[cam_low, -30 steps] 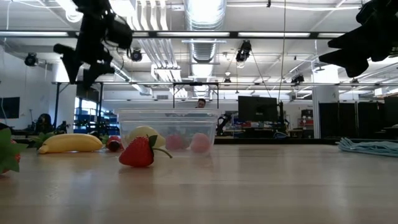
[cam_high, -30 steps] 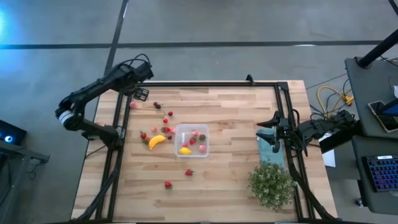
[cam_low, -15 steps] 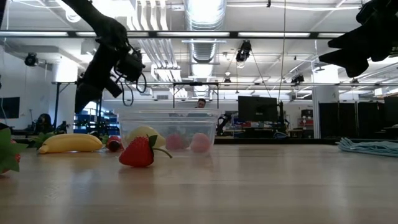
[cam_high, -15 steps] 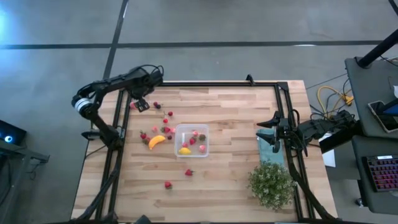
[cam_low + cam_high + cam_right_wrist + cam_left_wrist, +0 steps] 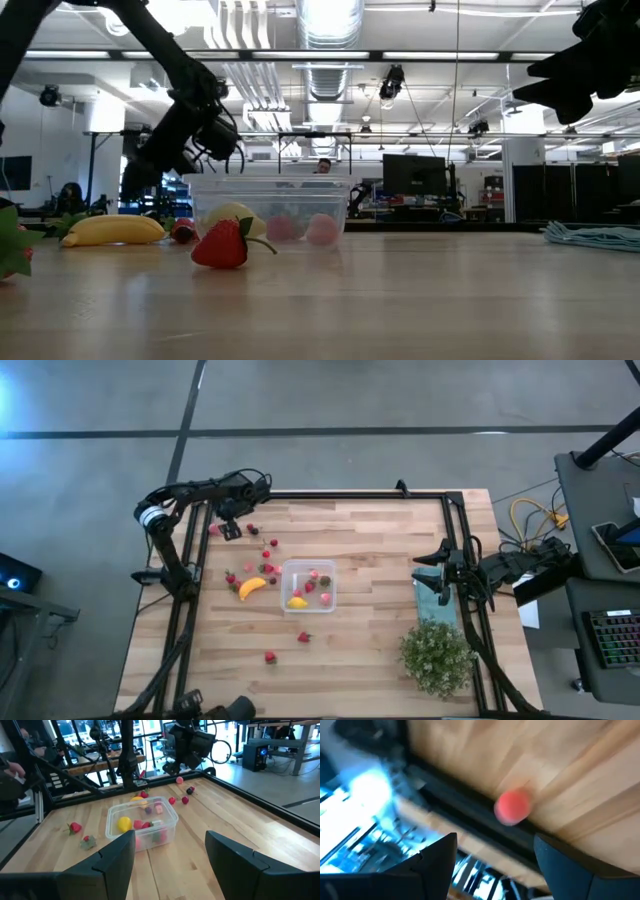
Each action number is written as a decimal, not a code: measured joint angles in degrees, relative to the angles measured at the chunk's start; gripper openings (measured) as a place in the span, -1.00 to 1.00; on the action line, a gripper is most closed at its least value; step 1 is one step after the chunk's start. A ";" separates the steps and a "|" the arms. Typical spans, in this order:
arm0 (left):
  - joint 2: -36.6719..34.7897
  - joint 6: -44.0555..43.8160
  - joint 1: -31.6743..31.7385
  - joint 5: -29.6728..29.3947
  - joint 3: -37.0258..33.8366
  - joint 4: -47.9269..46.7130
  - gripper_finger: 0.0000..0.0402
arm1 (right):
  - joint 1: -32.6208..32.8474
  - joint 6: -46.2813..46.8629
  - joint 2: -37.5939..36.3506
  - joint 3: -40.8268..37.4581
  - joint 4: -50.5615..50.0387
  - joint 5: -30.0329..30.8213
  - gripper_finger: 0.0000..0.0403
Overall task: Pick and placing Produce into tupperware
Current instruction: Put the peach into the transparent bin
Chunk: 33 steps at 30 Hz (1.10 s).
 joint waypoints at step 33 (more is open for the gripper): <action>-1.70 8.08 1.25 4.28 -8.90 7.98 0.24 | -0.01 0.00 0.00 -0.01 0.00 0.01 0.16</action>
